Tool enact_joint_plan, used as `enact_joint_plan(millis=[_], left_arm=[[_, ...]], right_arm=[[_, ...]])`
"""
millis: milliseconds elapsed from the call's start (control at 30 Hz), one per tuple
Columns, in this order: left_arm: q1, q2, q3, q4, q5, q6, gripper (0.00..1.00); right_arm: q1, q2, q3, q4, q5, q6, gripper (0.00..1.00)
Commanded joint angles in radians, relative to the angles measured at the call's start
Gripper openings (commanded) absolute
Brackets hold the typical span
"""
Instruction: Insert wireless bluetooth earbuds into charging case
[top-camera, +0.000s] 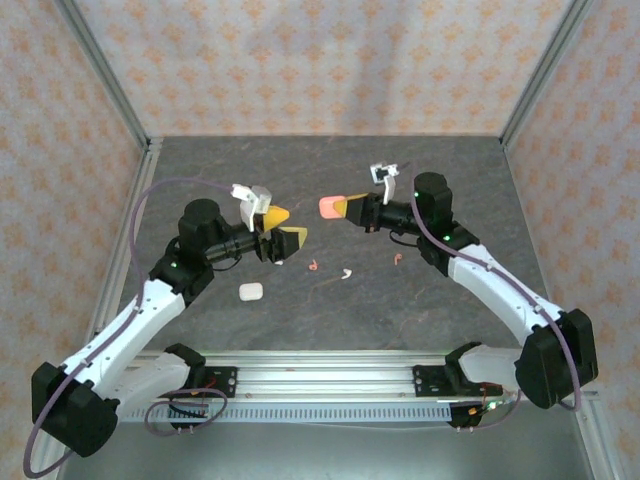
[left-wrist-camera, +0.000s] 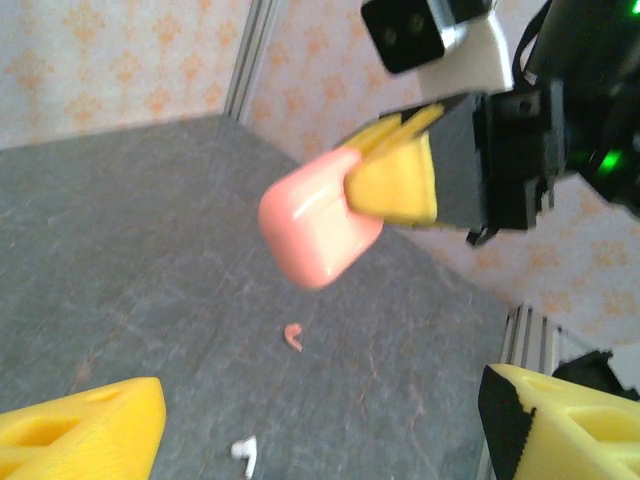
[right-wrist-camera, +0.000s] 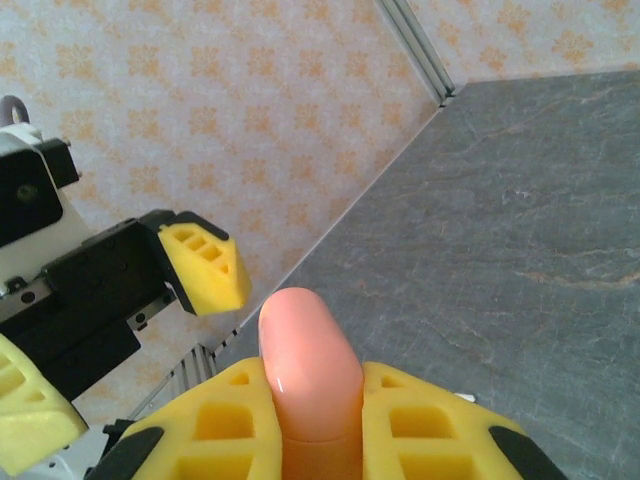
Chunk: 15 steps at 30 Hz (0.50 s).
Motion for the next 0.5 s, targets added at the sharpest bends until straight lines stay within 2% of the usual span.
enact_joint_plan(millis=[0, 467], left_arm=[[0.0, 0.021, -0.062, 0.239, 0.018, -0.094, 0.82], [-0.001, 0.155, -0.104, 0.478, 0.077, -0.258, 0.79]], right_arm=[[0.013, -0.02, -0.008, 0.109, -0.033, -0.039, 0.1], [0.033, -0.014, -0.08, 0.227, -0.051, -0.034, 0.1]])
